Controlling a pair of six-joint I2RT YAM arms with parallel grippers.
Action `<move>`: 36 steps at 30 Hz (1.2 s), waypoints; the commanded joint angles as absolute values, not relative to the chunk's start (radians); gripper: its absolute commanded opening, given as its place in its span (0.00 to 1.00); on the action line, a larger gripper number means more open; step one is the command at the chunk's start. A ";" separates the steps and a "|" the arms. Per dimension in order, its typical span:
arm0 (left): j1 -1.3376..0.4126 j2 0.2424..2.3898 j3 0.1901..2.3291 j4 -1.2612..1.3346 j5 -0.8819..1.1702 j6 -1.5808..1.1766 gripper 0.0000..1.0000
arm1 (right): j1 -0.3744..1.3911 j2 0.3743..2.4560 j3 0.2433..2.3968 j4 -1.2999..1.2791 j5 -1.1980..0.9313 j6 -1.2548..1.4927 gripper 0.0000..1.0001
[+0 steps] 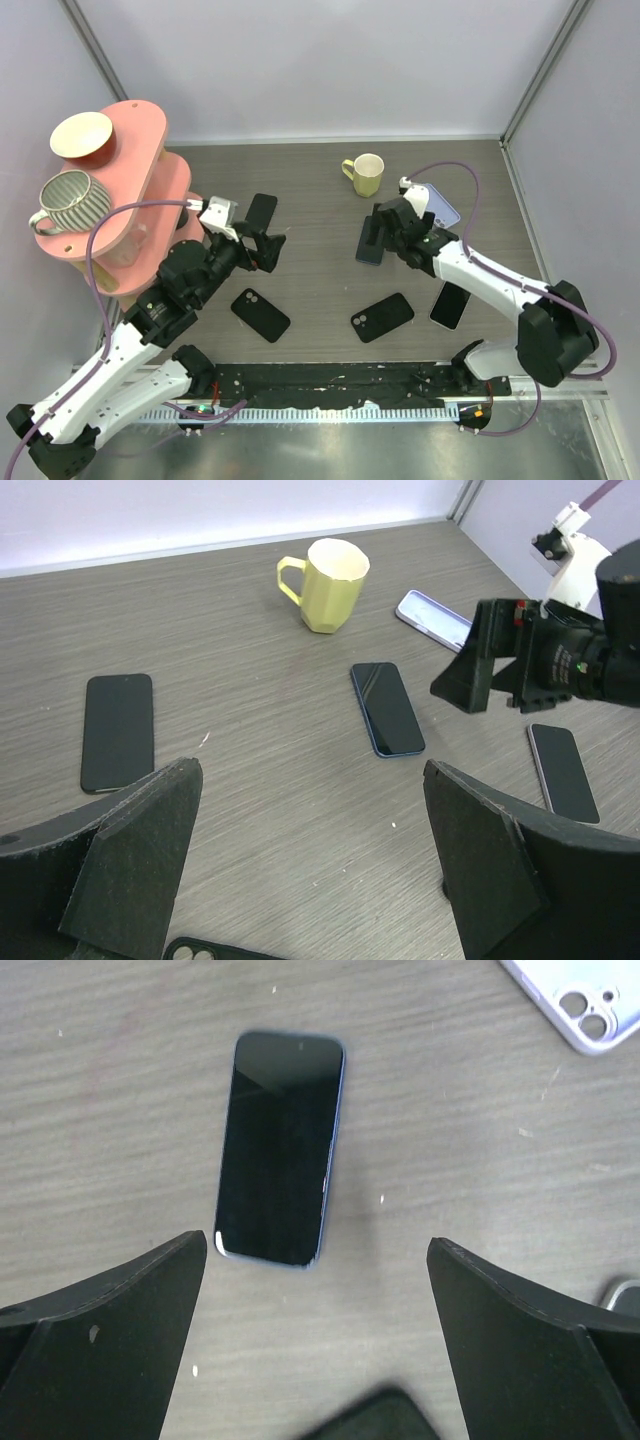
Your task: Put the phone into the phone case
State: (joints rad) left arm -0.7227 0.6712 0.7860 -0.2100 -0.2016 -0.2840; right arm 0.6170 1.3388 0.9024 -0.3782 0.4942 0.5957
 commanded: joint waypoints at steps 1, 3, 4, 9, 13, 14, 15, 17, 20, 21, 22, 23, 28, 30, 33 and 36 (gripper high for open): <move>-0.729 0.650 0.790 -0.156 -0.225 -0.267 0.97 | 0.545 1.416 0.949 -0.207 0.413 0.500 0.99; -0.727 0.638 0.785 -0.150 -0.230 -0.265 0.97 | 0.541 1.451 0.959 -0.192 0.436 0.495 0.98; -0.727 0.637 0.782 -0.146 -0.230 -0.265 0.97 | 0.541 1.494 0.972 -0.190 0.446 0.500 0.98; -0.727 0.632 0.781 -0.141 -0.213 -0.262 0.97 | 0.540 1.611 1.015 -0.181 0.462 0.535 0.97; -0.727 0.630 0.784 -0.144 -0.215 -0.261 0.97 | 0.540 1.647 1.018 -0.121 0.431 0.538 0.97; -0.727 0.627 0.784 -0.144 -0.215 -0.261 0.97 | 0.540 1.672 1.028 -0.127 0.431 0.538 0.97; -0.727 0.626 0.784 -0.144 -0.215 -0.261 0.97 | 0.541 1.690 1.038 -0.139 0.434 0.541 0.98; -0.727 0.621 0.781 -0.144 -0.216 -0.259 0.97 | 0.541 1.721 1.074 -0.175 0.459 0.552 0.98; -0.727 0.620 0.779 -0.140 -0.219 -0.259 0.97 | 0.540 1.766 1.095 -0.178 0.447 0.546 0.98; -0.727 0.620 0.779 -0.138 -0.216 -0.259 0.96 | 0.541 1.784 1.100 -0.176 0.433 0.543 0.98; -0.727 0.621 0.779 -0.138 -0.212 -0.259 0.97 | 0.541 1.792 1.109 -0.175 0.414 0.543 0.98; -0.727 0.626 0.781 -0.143 -0.210 -0.259 0.96 | 0.541 1.802 1.114 -0.179 0.413 0.545 0.98; -0.729 0.627 0.779 -0.143 -0.210 -0.259 0.96 | 0.541 1.850 1.140 -0.212 0.446 0.561 0.97; -0.727 0.629 0.779 -0.141 -0.213 -0.259 0.96 | 0.541 1.859 1.135 -0.207 0.436 0.563 0.96; -0.727 0.637 0.781 -0.141 -0.207 -0.259 0.96 | 0.543 1.865 1.126 -0.199 0.433 0.563 0.94; -0.727 0.637 0.781 -0.141 -0.206 -0.259 0.96 | 0.545 1.873 1.131 -0.215 0.445 0.563 0.93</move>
State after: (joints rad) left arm -0.7246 0.6342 0.7799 -0.2054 -0.2085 -0.2760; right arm 0.5373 1.8595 1.1038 -0.2070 0.4240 0.5480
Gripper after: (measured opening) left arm 0.967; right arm 0.936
